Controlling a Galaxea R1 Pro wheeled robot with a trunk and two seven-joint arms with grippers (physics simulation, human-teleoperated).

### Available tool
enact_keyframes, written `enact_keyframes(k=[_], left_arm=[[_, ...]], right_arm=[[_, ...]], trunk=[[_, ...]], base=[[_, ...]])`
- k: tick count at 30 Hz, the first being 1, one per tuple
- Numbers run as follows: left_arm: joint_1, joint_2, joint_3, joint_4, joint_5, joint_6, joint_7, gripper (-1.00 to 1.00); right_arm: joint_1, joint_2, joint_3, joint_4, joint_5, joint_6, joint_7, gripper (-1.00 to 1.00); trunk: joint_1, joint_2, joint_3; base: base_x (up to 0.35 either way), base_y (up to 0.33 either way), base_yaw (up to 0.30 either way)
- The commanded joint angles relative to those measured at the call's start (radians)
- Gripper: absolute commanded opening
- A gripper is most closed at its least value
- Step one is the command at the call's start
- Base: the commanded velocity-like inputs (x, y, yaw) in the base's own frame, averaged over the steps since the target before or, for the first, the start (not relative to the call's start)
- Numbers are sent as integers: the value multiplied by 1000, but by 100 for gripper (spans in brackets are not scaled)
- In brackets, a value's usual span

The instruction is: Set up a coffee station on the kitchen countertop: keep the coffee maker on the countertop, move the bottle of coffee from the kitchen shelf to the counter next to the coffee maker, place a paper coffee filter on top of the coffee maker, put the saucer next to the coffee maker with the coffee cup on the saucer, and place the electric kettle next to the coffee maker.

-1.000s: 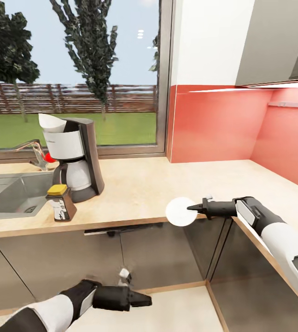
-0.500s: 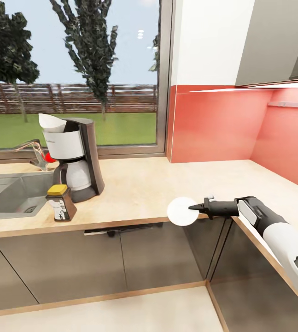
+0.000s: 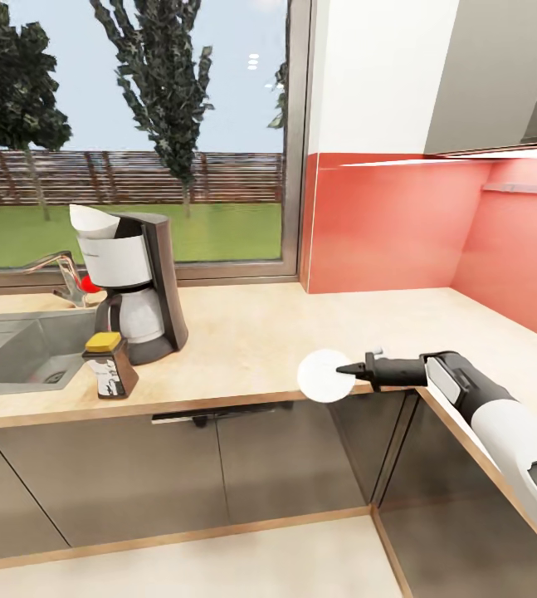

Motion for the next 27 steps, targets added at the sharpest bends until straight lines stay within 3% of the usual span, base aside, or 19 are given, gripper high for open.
enact_keyframes(k=[1, 7, 22, 27], left_arm=[[1, 0, 21, 0, -8, 8, -4, 100], [2, 0, 35, 0, -8, 7, 6, 100], [3, 0, 39, 0, -8, 7, 25, 100], [3, 0, 39, 0, -8, 8, 26, 100]], right_arm=[[-1, -1, 4, -1, -5, -3, 6, -100], [-1, -1, 4, -2, -5, -45, 8, -100], [-1, 0, 5, -3, -5, -55, 10, -100], [-1, 2, 7, -3, -5, -56, 10, -100]], trunk=[[0, -1, -1], [0, -1, -1], [0, -1, -1], [0, -1, -1]], base=[[0, 0, 0], [0, 0, 0], [98, 47, 2], [10, 5, 171]])
